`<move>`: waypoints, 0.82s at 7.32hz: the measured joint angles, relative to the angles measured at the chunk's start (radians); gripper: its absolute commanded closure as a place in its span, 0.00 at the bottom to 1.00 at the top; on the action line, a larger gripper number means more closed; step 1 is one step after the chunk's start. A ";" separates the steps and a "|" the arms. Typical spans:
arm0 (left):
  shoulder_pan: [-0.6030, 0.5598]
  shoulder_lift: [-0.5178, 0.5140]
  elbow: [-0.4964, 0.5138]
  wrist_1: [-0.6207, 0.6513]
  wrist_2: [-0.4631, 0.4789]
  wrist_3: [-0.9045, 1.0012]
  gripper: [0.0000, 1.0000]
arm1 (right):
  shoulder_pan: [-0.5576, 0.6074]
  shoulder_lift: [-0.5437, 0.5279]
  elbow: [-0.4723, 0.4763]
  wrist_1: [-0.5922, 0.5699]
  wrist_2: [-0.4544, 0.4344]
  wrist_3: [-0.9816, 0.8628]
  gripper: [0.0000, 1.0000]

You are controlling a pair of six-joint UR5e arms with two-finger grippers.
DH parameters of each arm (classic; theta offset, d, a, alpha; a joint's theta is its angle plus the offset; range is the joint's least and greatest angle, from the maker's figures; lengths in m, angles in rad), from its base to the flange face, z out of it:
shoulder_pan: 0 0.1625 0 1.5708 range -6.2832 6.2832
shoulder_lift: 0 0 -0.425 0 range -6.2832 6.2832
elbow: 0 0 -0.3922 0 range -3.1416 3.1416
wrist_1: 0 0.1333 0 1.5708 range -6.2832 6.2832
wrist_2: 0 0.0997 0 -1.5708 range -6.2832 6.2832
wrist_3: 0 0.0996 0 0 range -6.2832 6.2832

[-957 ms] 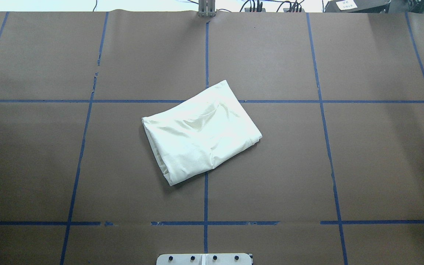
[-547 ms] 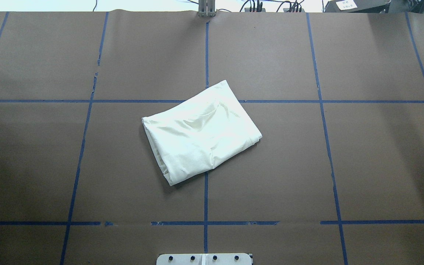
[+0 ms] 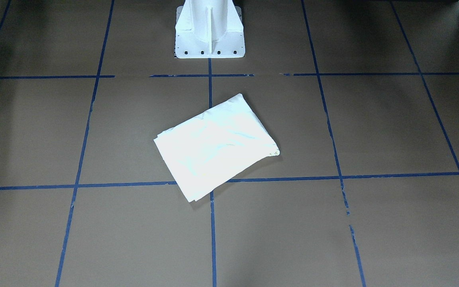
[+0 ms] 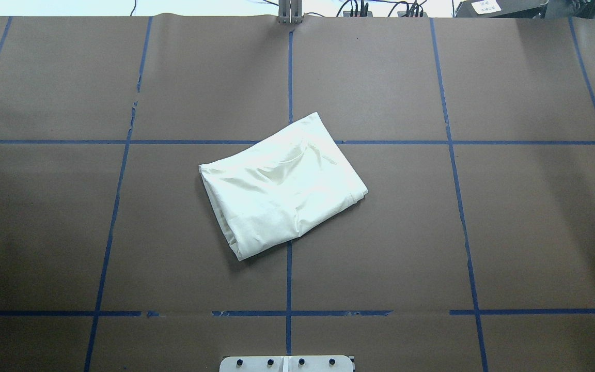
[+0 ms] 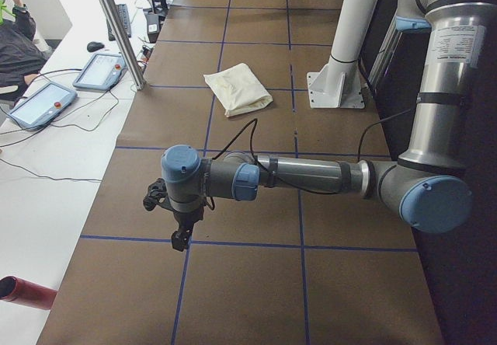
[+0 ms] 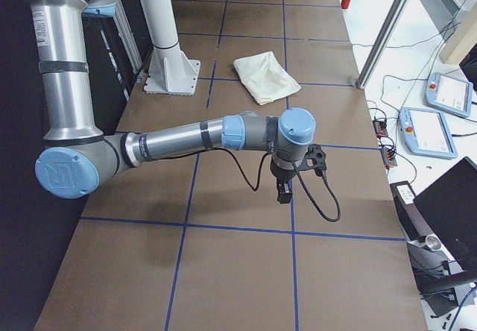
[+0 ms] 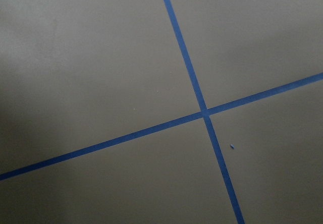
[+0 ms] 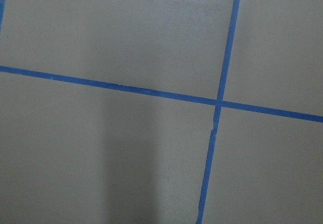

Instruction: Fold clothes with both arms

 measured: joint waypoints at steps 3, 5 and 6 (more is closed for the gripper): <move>-0.001 0.014 -0.053 0.023 -0.001 -0.050 0.00 | 0.000 -0.014 -0.103 0.046 0.000 0.003 0.00; -0.001 0.017 -0.063 0.027 -0.001 -0.052 0.00 | 0.000 -0.012 -0.157 0.126 0.000 0.047 0.00; -0.001 0.018 -0.062 0.027 -0.001 -0.053 0.00 | 0.000 -0.011 -0.160 0.139 0.000 0.069 0.00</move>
